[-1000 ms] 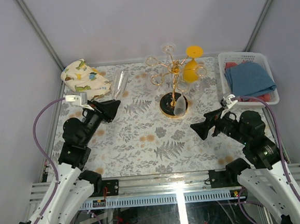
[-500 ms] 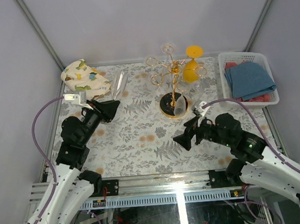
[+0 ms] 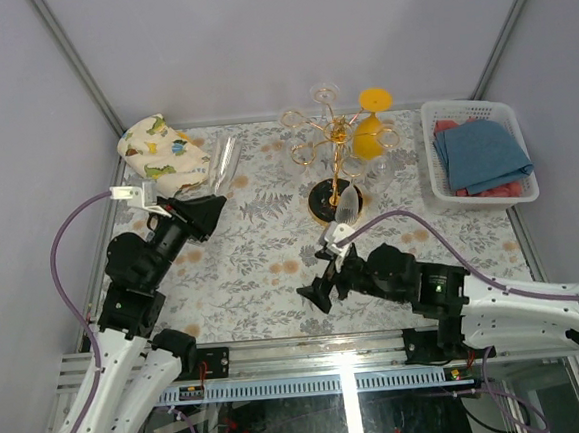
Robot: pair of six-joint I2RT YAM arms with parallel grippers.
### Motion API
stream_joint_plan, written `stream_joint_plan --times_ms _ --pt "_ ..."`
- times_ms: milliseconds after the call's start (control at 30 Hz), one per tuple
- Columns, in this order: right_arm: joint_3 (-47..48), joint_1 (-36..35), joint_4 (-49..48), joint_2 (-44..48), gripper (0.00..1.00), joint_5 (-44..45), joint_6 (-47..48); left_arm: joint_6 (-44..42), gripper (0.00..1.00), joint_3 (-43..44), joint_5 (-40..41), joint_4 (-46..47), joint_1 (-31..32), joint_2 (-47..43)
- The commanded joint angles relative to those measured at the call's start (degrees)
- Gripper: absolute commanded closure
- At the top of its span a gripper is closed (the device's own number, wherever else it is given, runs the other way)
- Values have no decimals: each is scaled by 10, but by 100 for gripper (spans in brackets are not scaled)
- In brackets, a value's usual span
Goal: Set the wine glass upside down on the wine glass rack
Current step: Turn the wine glass upside down at the wine rack.
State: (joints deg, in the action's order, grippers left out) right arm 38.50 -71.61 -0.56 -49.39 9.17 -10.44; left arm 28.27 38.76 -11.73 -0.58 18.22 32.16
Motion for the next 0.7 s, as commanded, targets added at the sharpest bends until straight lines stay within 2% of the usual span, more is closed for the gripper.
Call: stream_joint_plan --times_ms 0,100,367,500,667 --pt "11 -33 -151 -23 6 50 54 -2 100 22 -24 5 -5 -14" --pt "-5 -37 -224 -38 6 49 101 4 100 23 -33 5 -5 -16" --pt "-54 -37 -488 -115 10 -30 354 34 100 12 -62 28 -4 -16" --pt "-11 -37 -501 -174 12 -60 424 50 100 2 -69 44 -5 -16" --pt "49 -37 -523 -241 19 -59 430 56 100 -7 -69 51 -5 -20"
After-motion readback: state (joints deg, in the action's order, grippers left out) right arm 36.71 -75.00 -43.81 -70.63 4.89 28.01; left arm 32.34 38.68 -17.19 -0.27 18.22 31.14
